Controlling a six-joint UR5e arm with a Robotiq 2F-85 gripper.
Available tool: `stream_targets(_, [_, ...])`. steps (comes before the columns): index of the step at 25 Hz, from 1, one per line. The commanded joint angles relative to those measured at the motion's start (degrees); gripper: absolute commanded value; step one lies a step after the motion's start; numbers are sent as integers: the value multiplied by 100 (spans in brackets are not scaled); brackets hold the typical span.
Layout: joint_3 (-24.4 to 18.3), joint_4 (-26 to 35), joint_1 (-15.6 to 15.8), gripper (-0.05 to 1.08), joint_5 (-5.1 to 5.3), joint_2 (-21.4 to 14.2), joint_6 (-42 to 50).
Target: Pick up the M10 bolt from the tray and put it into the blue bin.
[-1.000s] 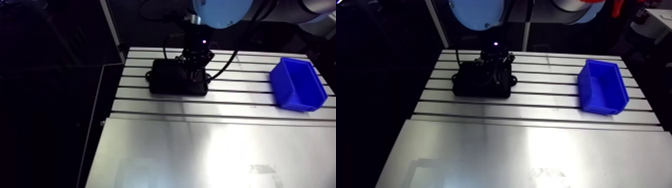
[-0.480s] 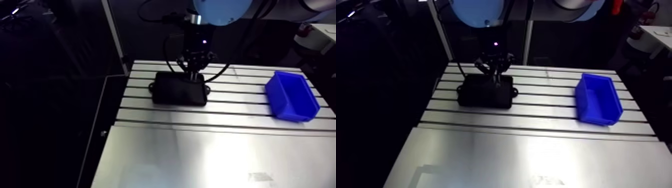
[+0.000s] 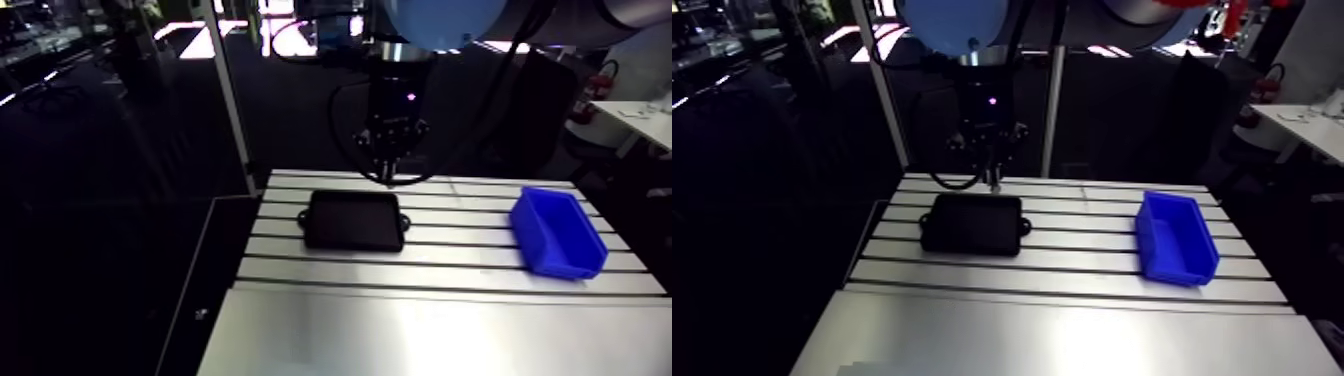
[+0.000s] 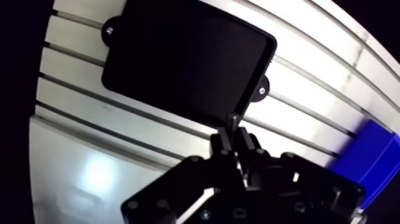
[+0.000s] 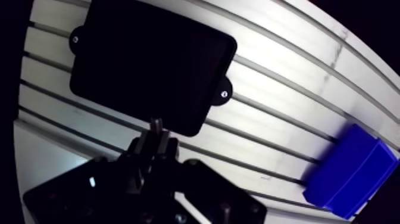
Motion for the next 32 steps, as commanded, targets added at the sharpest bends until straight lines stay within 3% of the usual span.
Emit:
stream_targets(1, [7, 191, -215, 106, 19, -387, -1006])
stream_targets(4, [60, 279, -497, 106, 45, -598, -1745])
stream_targets(7, [147, 297, -980, 106, 71, -739, -2571])
stream_targets(11, [244, 288, -1411, 105, 230, -879, -3626])
stream_targets(15, [271, 288, -1877, 105, 309, -1020, -4787])
stream_targets(21, [315, 297, -2237, 104, 274, -1064, -6299])
stream_targets(23, [376, 306, -2659, 104, 282, -1073, -6712])
stream_targets(25, [385, 306, -2888, 104, 309, -1073, -7134])
stream_targets(28, [376, 297, -2993, 103, 238, -1020, -7626])
stream_targets(32, [367, 306, -3152, 103, 238, -985, -8303])
